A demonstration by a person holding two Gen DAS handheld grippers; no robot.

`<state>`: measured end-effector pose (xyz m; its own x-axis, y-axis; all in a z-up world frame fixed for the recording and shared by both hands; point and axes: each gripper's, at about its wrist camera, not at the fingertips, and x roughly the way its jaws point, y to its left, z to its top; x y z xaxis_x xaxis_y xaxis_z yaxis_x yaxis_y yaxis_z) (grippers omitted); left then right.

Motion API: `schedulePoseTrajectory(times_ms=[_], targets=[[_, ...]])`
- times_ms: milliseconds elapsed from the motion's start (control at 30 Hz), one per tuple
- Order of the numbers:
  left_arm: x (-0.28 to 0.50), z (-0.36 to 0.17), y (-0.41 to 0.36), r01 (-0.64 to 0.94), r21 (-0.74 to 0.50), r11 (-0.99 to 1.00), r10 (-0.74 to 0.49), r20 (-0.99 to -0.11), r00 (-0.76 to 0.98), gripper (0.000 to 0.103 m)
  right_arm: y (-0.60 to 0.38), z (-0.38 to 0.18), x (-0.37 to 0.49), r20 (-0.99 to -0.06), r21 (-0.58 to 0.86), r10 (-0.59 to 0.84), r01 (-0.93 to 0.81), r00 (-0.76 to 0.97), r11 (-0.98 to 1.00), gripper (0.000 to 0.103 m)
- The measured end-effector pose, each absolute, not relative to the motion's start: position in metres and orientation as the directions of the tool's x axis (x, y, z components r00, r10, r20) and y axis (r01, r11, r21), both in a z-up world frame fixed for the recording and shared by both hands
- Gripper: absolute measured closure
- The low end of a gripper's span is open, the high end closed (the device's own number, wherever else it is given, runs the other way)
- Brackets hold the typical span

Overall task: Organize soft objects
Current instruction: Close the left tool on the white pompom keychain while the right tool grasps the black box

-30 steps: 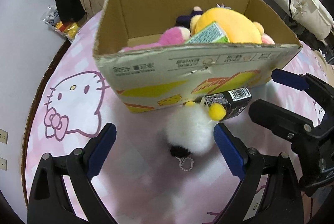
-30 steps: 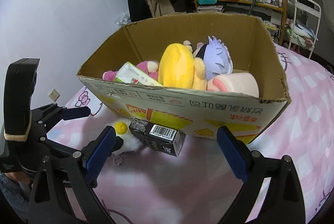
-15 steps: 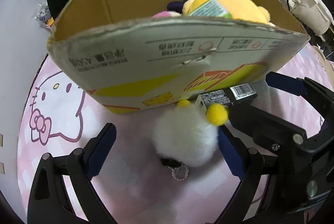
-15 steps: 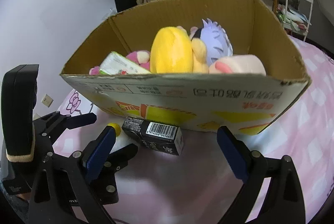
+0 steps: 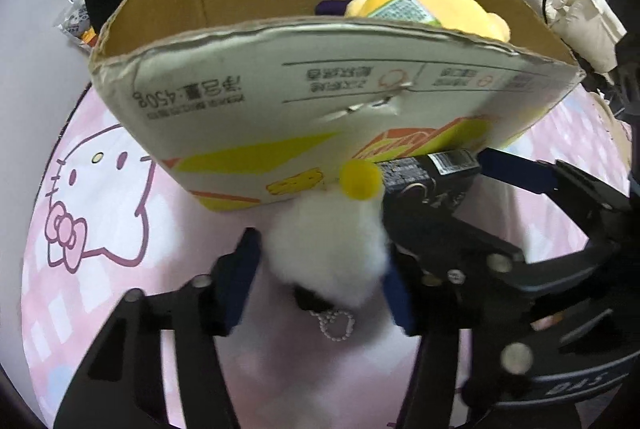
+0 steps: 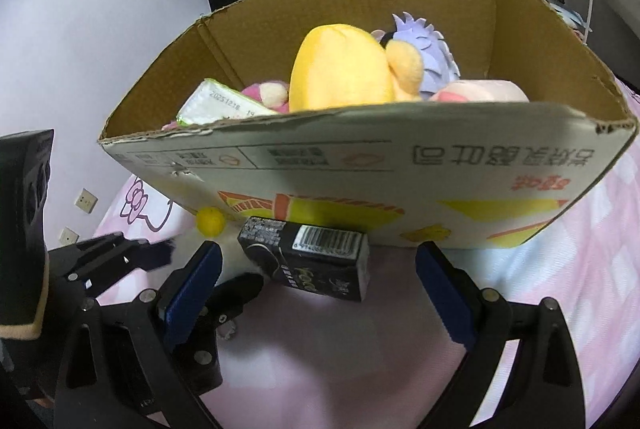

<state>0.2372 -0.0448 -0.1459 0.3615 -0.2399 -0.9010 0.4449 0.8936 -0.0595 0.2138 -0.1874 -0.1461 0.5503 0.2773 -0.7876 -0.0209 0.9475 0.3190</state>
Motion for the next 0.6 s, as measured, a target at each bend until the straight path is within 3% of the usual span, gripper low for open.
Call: schedulePoseTrajectory(times_ms=[133,300,467,600], targets=[[0.236,-0.145,-0.044,0.438,-0.077,0.896,-0.250,-0.901,0.355,0.065,-0.185,-0.150,0.218,-0.792,0.329,0.279,-0.006,0.543,0.944,0.001],[0.238,-0.143,-0.033,0.430,-0.096,0.898,-0.264,-0.899,0.350,0.068,-0.186,-0.156,0.225,-0.803,0.338,0.271,0.031,0.531,0.941,0.003],[0.238,-0.150,-0.022,0.433,-0.090,0.897,-0.260,-0.899,0.352,0.069,-0.192,-0.162,0.228,-0.814,0.352,0.284,0.042,0.506,0.935,0.028],[0.229,-0.147,-0.026,0.433,-0.091,0.897,-0.263,-0.896,0.356,0.070,-0.199,-0.161,0.226,-0.810,0.357,0.287,0.041,0.511,0.933,0.029]])
